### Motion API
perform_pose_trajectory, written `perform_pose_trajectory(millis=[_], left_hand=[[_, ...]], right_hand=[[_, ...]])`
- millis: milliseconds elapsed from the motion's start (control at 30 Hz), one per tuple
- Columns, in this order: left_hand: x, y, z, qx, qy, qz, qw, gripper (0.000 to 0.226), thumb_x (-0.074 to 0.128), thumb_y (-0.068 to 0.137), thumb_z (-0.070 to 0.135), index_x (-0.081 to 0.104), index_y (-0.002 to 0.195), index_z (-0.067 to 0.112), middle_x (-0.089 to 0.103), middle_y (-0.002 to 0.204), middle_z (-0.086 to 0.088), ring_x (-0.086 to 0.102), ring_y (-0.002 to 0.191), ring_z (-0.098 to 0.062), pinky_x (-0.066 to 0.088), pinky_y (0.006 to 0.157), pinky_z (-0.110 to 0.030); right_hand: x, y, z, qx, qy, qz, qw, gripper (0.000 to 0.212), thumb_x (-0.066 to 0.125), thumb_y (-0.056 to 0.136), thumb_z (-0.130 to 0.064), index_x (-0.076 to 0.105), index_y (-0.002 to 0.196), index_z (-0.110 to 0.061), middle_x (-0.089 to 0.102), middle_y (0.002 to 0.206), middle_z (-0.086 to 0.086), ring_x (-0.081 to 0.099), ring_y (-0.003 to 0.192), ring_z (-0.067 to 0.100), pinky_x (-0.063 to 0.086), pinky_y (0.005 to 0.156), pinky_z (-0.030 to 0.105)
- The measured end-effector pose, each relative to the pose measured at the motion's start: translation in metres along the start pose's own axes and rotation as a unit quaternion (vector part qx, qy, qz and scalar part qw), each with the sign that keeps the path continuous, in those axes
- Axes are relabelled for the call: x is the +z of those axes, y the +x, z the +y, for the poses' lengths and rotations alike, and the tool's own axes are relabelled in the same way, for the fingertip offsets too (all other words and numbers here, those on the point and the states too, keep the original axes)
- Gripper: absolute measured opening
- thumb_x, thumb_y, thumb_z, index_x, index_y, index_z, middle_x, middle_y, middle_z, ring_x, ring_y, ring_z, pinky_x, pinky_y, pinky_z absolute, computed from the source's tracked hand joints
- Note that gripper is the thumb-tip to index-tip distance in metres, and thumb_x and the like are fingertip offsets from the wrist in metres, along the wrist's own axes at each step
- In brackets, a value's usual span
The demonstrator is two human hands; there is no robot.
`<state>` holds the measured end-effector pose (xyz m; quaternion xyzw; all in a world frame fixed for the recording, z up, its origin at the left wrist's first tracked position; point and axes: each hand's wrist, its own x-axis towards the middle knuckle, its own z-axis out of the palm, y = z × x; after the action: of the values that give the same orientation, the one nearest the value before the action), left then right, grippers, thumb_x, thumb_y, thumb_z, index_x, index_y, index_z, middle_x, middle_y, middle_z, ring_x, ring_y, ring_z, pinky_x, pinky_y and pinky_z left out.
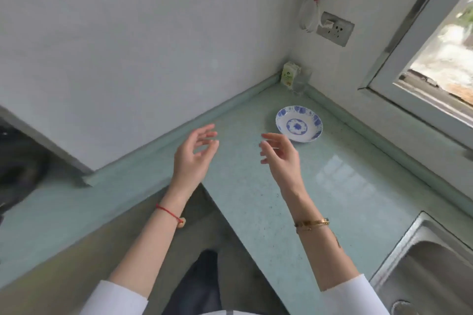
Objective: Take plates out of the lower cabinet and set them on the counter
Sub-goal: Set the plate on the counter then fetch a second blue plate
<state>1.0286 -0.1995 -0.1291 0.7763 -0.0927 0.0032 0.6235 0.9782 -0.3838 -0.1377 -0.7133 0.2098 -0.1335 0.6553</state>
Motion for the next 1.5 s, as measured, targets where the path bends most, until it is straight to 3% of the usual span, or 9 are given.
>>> perform_pose_trajectory(millis=[233,333,500,767,967,1100,1300,1400,1500], left_hand=[[-0.108,-0.161,0.019,-0.021,-0.005,0.219,0.975,0.030,0.063,0.094,0.013,0.063,0.124,0.014,0.070,0.116,-0.002,0.063,0.104,-0.002,0.046,0.083,-0.006],[-0.149,-0.232,0.020,-0.043,-0.010,0.314,0.948,0.031,0.063,0.094,0.011,0.062,0.125,0.012,0.069,0.119,-0.007,0.063,0.105,-0.006,0.051,0.090,-0.017],[-0.209,-0.358,0.020,-0.084,-0.004,0.457,0.886,0.032,0.063,0.095,0.016,0.062,0.127,0.017,0.070,0.118,0.001,0.064,0.113,-0.007,0.052,0.101,-0.034],[-0.306,-0.566,0.023,-0.118,0.000,0.656,0.746,0.029,0.064,0.091,0.020,0.066,0.120,0.026,0.072,0.117,0.001,0.064,0.115,-0.010,0.047,0.106,-0.052],[-0.386,-0.703,0.027,-0.129,0.033,0.727,0.673,0.029,0.063,0.094,0.011,0.064,0.123,0.014,0.070,0.119,-0.005,0.065,0.115,-0.017,0.047,0.106,-0.052],[-0.433,-0.775,0.032,-0.129,0.025,0.759,0.638,0.024,0.060,0.097,0.017,0.067,0.119,0.019,0.072,0.116,0.007,0.067,0.111,-0.014,0.053,0.101,-0.043],[-0.501,-0.839,0.018,-0.122,0.008,0.778,0.616,0.024,0.053,0.100,0.018,0.065,0.121,0.020,0.070,0.120,0.003,0.065,0.115,-0.017,0.048,0.106,-0.043],[-0.545,-0.863,0.004,-0.116,0.006,0.787,0.605,0.025,0.053,0.100,0.018,0.065,0.121,0.023,0.070,0.121,0.005,0.064,0.117,-0.016,0.047,0.108,-0.044],[-0.600,-0.881,-0.008,-0.118,0.005,0.800,0.589,0.026,0.053,0.100,0.017,0.065,0.123,0.021,0.070,0.121,0.005,0.065,0.116,-0.015,0.048,0.107,-0.045]], right_hand=[[0.069,-0.108,-0.014,-0.029,0.012,-0.197,0.980,0.018,0.061,0.092,-0.016,0.067,0.109,-0.017,0.069,0.102,0.009,0.066,0.089,0.018,0.053,0.063,0.018],[0.107,-0.160,-0.016,-0.036,0.009,-0.287,0.957,0.019,0.062,0.092,-0.015,0.067,0.110,-0.015,0.069,0.102,0.008,0.065,0.089,0.017,0.053,0.064,0.019],[0.172,-0.259,-0.017,-0.052,-0.019,-0.424,0.904,0.017,0.061,0.092,-0.014,0.067,0.108,-0.012,0.068,0.097,0.006,0.062,0.083,0.014,0.054,0.067,0.024],[0.275,-0.468,-0.007,-0.043,-0.022,-0.608,0.793,0.016,0.059,0.093,-0.009,0.066,0.107,-0.014,0.065,0.097,0.002,0.061,0.084,0.016,0.054,0.065,0.021],[0.336,-0.632,-0.006,-0.040,-0.005,-0.687,0.726,0.019,0.060,0.092,-0.009,0.067,0.108,-0.015,0.064,0.087,-0.003,0.062,0.081,0.015,0.054,0.063,0.019],[0.374,-0.726,-0.009,-0.041,-0.016,-0.720,0.693,0.020,0.060,0.093,-0.010,0.065,0.112,-0.011,0.066,0.090,0.002,0.064,0.082,0.017,0.056,0.065,0.024],[0.436,-0.830,-0.007,-0.065,-0.025,-0.755,0.652,0.021,0.056,0.095,-0.010,0.064,0.115,-0.008,0.068,0.105,0.019,0.065,0.085,0.027,0.056,0.072,0.030],[0.480,-0.878,-0.002,-0.078,-0.031,-0.766,0.638,0.021,0.056,0.096,-0.013,0.064,0.115,-0.010,0.069,0.108,0.012,0.066,0.097,0.030,0.056,0.085,0.039],[0.529,-0.922,0.001,-0.088,-0.031,-0.777,0.622,0.021,0.057,0.097,-0.016,0.064,0.116,-0.014,0.067,0.110,-0.002,0.064,0.103,0.015,0.053,0.096,0.035]])
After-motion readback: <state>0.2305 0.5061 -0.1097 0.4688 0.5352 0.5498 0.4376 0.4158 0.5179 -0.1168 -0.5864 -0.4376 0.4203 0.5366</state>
